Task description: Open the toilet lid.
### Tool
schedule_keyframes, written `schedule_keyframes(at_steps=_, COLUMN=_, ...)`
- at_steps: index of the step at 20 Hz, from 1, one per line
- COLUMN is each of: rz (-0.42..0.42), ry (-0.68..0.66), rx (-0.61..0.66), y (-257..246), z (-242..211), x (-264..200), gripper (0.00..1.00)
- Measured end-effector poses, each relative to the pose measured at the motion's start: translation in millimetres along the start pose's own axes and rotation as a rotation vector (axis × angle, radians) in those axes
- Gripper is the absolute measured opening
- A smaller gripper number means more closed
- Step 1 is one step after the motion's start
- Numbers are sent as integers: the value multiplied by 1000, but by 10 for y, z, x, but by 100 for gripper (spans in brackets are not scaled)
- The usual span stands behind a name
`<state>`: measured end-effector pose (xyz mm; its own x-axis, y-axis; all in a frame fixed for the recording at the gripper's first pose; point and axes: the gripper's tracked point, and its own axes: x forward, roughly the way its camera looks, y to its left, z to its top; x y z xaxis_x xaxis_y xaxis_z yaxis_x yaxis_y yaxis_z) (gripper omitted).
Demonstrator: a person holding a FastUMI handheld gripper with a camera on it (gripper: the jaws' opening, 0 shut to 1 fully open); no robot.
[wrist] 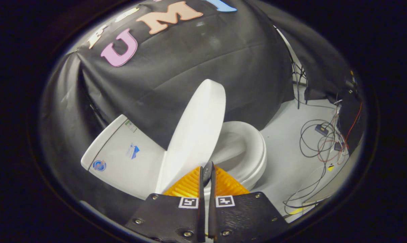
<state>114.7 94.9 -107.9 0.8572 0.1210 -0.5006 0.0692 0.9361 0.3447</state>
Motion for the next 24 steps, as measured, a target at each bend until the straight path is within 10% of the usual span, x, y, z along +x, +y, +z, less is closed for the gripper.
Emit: schedule_keyframes(at_steps=24, rz=134, ry=-97, rx=-144, y=971, z=273, x=-304, gripper=4)
